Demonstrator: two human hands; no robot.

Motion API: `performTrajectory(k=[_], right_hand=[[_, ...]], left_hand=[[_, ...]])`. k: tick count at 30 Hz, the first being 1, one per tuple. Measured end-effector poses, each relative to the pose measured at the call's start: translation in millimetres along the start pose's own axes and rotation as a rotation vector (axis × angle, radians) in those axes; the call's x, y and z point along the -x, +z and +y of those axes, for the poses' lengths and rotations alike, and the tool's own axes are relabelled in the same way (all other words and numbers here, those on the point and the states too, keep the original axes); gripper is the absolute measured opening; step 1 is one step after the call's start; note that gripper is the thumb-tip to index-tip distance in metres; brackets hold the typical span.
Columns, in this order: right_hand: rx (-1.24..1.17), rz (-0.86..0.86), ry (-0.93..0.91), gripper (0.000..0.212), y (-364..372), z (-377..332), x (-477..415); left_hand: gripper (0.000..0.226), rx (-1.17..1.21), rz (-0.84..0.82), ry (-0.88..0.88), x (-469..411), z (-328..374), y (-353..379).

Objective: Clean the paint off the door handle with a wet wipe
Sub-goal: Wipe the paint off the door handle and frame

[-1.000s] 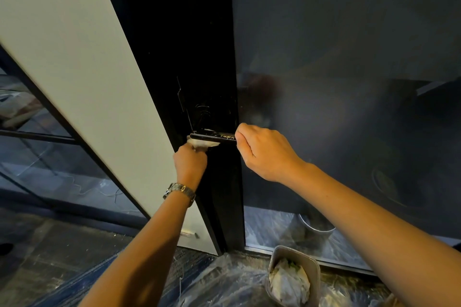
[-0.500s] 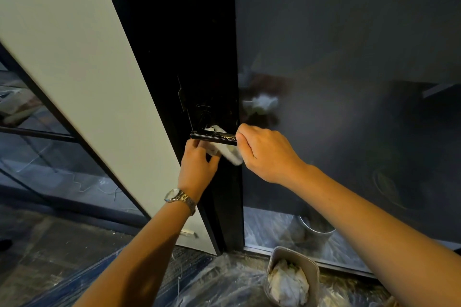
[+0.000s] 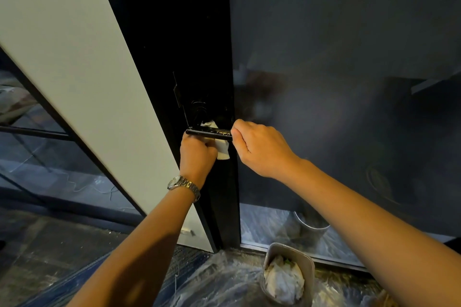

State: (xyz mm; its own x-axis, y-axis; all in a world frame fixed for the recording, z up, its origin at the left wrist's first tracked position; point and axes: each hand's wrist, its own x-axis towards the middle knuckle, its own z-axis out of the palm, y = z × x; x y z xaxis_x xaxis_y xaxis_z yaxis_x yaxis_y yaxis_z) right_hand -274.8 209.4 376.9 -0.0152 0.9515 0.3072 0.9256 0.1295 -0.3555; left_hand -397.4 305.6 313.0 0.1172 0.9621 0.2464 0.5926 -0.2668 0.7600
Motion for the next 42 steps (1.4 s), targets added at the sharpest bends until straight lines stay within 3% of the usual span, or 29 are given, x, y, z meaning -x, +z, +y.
performTrajectory(k=[7, 8, 11, 14, 17, 21, 23, 28, 33, 35, 37, 39, 40, 42], right_hand=[[0.000, -0.002, 0.004, 0.026, -1, -1, 1], [-0.003, -0.002, 0.004, 0.025, -1, -2, 0], [0.005, -0.002, -0.004, 0.022, -2, -3, 0], [0.003, 0.001, -0.004, 0.022, -2, -3, 0], [0.000, -0.003, -0.006, 0.019, -2, -3, 0], [-0.008, -0.001, -0.007, 0.018, -1, -2, -1], [-0.005, 0.002, -0.007, 0.021, 0, -1, -2], [0.017, -0.011, -0.010, 0.025, 2, 0, -3], [0.009, -0.010, 0.000, 0.025, 0, -2, -1], [0.008, -0.014, 0.005, 0.024, -1, -3, -1], [0.008, -0.018, 0.009, 0.023, -1, -4, -1], [0.012, -0.015, 0.011, 0.023, -2, -3, 0], [0.012, -0.012, 0.010, 0.023, -2, -3, 0], [0.008, -0.008, 0.006, 0.025, -2, -4, 1]], left_hand=[[0.021, 0.054, 0.007, -0.219, -13, 4, -9], [0.024, 0.167, -0.046, -0.335, -15, 2, -10], [0.034, 0.825, -0.332, -0.683, -3, -1, -11], [0.036, 1.007, -0.278, -0.726, 5, -10, -1], [0.026, 0.682, -0.084, -0.582, 4, -17, 2], [0.013, 0.157, 0.096, -0.094, 10, -13, -2], [0.019, 0.010, 0.051, 0.104, 14, -7, -2], [0.029, -0.109, -0.076, 0.215, 9, -7, -7], [0.007, 0.136, 0.099, 0.004, 7, 3, -6], [0.012, 0.186, 0.107, -0.129, 1, -1, -1], [0.026, 0.309, 0.002, -0.383, -6, -14, 2], [0.033, 0.725, -0.198, -0.640, -4, -22, 3], [0.035, 0.909, -0.253, -0.685, -1, -24, 4], [0.037, 1.042, -0.264, -0.686, 3, -29, 7]])
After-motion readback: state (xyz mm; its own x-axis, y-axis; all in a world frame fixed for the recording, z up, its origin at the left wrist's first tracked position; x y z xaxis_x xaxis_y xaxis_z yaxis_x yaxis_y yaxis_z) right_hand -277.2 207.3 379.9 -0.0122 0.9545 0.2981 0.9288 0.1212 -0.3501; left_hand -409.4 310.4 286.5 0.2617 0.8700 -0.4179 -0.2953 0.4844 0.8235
